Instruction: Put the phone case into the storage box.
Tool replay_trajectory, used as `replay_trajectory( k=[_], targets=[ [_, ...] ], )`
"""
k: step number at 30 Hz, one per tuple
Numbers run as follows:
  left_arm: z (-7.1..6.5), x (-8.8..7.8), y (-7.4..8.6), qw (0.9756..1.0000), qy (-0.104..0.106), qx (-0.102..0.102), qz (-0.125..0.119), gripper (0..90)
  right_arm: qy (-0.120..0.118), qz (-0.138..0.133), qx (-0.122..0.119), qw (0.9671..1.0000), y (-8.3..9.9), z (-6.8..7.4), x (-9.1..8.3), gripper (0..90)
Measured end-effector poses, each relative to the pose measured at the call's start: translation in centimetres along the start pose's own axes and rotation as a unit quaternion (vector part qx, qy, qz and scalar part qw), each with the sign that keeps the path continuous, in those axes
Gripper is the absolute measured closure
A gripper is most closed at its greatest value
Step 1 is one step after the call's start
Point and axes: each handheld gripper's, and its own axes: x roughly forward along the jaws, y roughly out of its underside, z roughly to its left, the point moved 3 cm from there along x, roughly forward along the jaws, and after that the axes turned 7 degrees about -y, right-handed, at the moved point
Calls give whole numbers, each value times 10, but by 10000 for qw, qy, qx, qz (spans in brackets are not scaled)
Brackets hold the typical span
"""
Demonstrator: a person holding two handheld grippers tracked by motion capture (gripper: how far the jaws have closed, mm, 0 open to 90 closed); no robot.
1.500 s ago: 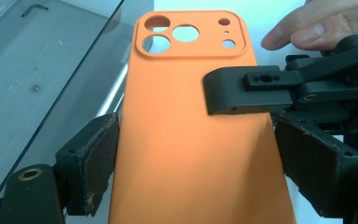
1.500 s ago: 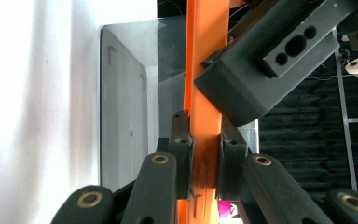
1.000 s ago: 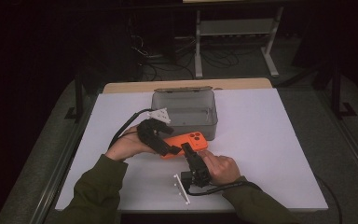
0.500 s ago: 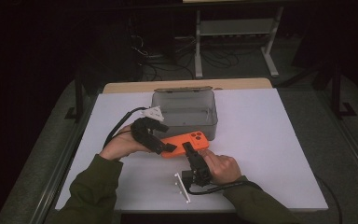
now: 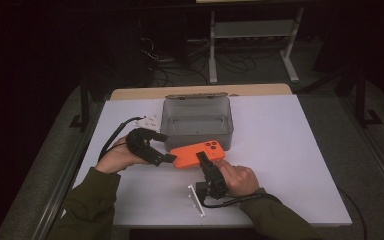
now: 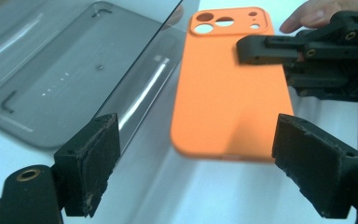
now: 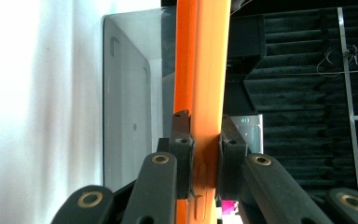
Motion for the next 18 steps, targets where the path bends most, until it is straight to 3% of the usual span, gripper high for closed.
replay_trajectory(
  k=[10, 18],
  targets=[
    [6, -13, 39, 9992, -329, -205, -85, 135, 3, -4, -65, 10000, 1, -1, 0, 790],
    [-4, -6, 70, 9975, -632, -285, -100, 87, 14, -8, -72, 10000, 0, -1, 0, 790]
  ],
)
